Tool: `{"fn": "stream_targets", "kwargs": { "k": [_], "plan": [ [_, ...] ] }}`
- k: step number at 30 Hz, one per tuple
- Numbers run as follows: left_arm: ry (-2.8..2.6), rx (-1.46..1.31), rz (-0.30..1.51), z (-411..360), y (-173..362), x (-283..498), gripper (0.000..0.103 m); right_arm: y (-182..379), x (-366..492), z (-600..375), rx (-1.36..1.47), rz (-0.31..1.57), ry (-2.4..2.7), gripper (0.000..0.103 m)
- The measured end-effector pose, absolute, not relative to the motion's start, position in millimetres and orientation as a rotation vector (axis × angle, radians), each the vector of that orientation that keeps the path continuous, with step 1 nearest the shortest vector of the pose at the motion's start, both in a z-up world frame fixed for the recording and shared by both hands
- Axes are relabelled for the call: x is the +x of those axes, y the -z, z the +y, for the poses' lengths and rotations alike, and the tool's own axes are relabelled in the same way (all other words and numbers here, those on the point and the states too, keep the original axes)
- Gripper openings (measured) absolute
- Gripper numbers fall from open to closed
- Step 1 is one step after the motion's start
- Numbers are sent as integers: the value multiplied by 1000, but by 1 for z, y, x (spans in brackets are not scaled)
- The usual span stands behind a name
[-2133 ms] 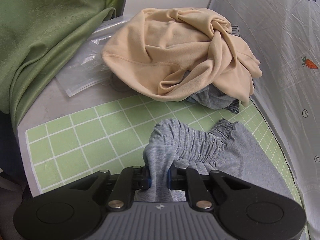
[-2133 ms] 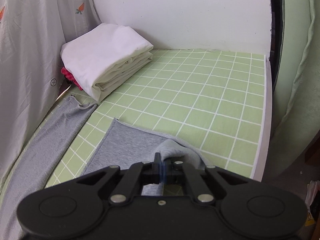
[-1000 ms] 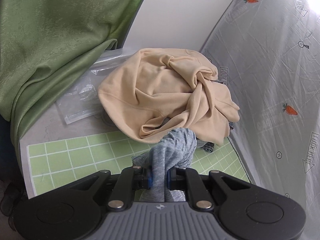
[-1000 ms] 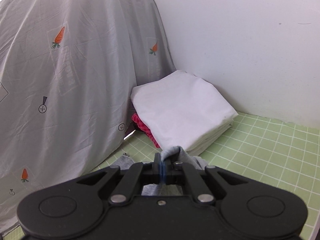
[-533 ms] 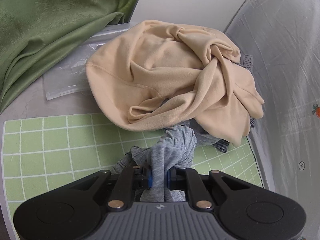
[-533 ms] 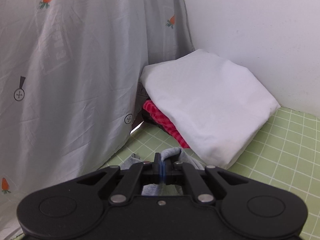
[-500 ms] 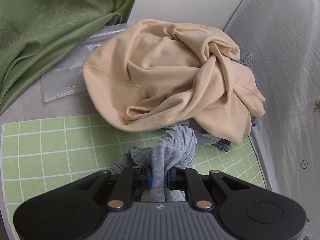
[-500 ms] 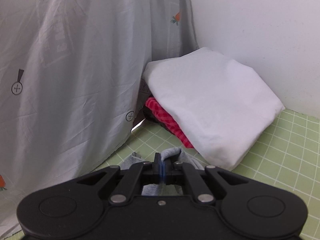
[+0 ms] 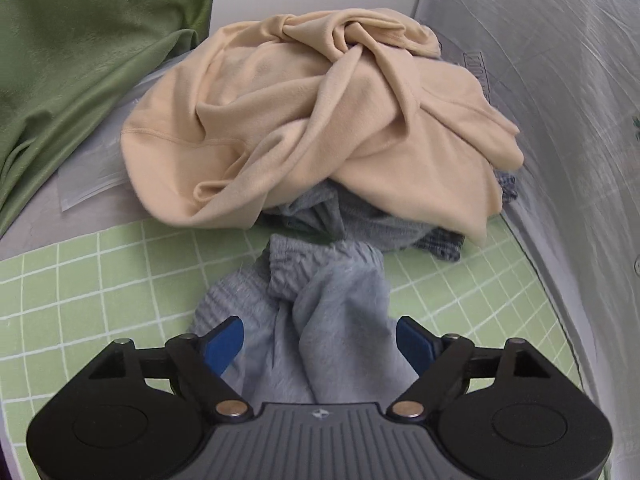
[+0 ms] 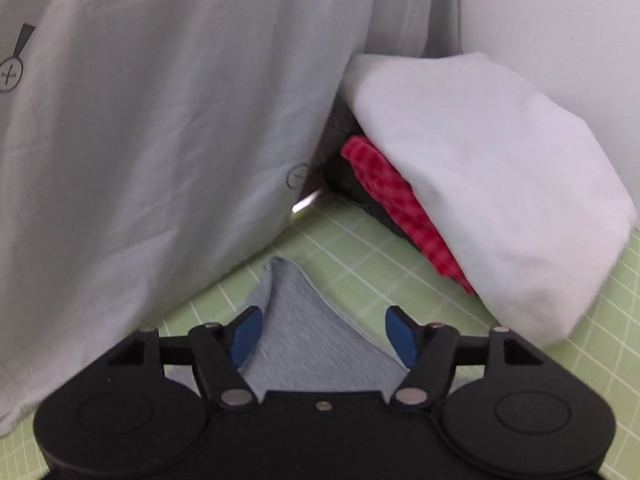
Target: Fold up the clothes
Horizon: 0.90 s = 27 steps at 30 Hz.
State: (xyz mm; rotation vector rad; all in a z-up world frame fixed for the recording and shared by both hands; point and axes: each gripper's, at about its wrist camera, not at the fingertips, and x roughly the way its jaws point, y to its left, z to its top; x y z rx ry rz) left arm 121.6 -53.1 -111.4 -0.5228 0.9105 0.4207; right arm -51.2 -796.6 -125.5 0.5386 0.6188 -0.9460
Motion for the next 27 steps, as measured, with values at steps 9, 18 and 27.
{"fn": "stream_targets", "kwargs": {
  "k": [9,18,27],
  "plan": [
    [-180,-500,1159,-124,147,92,84,172,-87,-768,675,716,963,71],
    [76,-322,1300,-201,163,88,57,180,-76,-765,586,756,984,18],
    [116,-273,1294,-189,165,64,8,179,-129,-762,601,750,951,3]
  ]
}}
